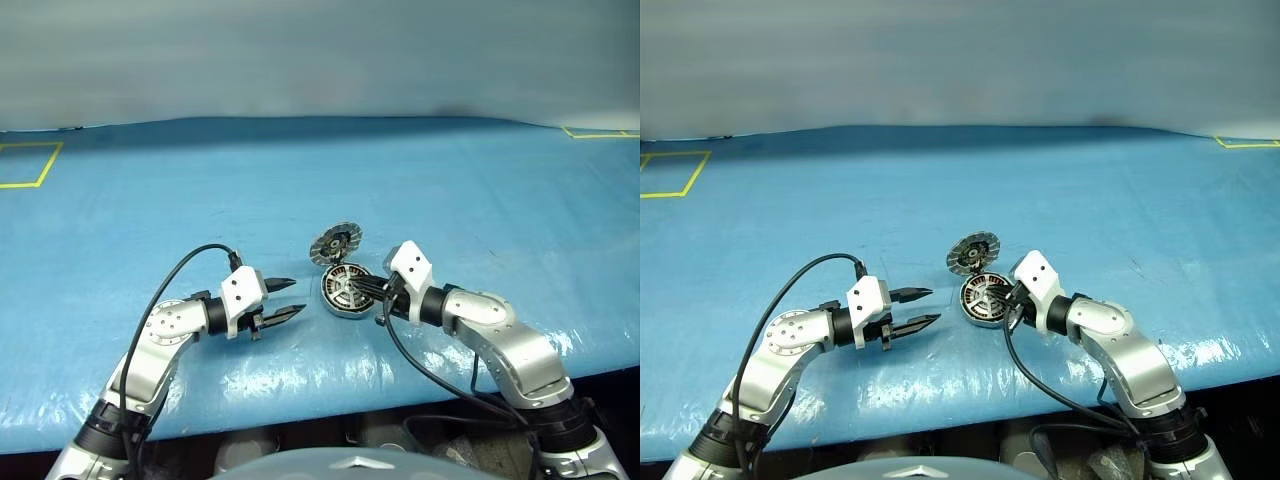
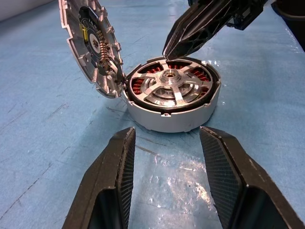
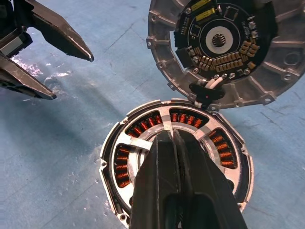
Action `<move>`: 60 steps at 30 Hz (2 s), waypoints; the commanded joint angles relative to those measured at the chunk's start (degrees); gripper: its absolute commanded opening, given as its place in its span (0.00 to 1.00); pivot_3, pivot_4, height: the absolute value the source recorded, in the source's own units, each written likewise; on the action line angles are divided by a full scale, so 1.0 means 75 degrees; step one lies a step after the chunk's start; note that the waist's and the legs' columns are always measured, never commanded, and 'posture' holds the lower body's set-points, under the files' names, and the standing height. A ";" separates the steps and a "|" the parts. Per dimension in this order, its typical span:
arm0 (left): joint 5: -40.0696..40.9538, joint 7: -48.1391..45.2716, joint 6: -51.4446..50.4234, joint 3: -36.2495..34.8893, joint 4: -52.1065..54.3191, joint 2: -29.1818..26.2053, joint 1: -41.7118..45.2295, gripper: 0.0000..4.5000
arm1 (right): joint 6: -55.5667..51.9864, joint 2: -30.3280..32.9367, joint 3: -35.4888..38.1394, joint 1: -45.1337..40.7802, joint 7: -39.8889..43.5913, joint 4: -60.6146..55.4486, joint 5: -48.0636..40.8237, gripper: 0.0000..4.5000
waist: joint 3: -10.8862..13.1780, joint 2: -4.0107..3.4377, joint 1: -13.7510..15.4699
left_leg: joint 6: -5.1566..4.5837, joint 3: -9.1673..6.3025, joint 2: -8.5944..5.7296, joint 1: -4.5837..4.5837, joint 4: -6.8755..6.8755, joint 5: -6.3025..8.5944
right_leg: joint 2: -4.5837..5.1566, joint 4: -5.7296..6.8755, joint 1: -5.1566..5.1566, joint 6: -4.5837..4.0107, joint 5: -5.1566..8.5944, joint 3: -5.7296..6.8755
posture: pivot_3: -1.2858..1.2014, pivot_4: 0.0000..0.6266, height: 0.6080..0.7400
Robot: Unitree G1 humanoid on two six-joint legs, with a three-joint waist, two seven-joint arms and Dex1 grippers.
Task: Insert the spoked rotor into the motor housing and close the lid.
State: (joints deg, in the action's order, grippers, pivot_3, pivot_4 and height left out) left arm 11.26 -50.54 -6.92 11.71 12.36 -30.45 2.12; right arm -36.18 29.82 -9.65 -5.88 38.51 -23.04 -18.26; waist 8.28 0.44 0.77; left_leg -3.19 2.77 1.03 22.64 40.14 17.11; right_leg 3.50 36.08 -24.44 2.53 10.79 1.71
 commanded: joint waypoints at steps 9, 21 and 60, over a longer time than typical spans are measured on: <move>0.0020 0.0005 0.0232 -0.0048 -0.0040 0.0049 0.0053 0.51 | 0.0202 -0.0242 -0.0557 -0.0374 -0.0152 0.1009 0.0661 0.01 | -0.0001 0.0000 -0.0008 | 0.0000 -0.0001 0.0000 -0.0002 0.0000 0.0000 | -0.0001 0.0000 0.0002 0.0000 0.0000 0.0002 | 0.52 0.24 1.00; 0.0022 0.0013 0.0235 -0.0045 -0.0002 0.0015 0.0016 0.51 | 0.0285 -0.0452 -0.0573 -0.0124 -0.0229 0.1258 0.0691 0.01 | -0.0026 0.0008 0.0001 | -0.0003 -0.0003 0.0009 -0.0135 -0.0011 0.0005 | 0.0009 -0.0014 0.0095 0.0033 0.0030 0.0013 | 0.52 0.24 1.00; -0.0447 -0.0244 0.1338 0.0092 -0.5701 0.2395 0.4949 0.01 | 0.0102 0.0319 0.0848 0.2370 -0.0675 -0.2824 -0.0637 0.00 | 0.0015 0.0019 0.0017 | -0.0019 -0.0015 -0.0042 -0.0069 -0.0037 0.0017 | 0.0008 -0.0030 0.0082 -0.0003 0.0031 0.0024 | 0.52 0.24 1.00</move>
State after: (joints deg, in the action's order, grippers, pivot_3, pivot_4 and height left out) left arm 9.04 -50.53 0.85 11.32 -29.82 -12.85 37.61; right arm -35.68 31.88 -5.63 11.19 34.19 -41.50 -22.38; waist 8.40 0.58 0.90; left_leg -3.34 2.63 0.72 22.15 39.86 17.24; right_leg 3.57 35.85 -23.82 2.53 11.03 1.90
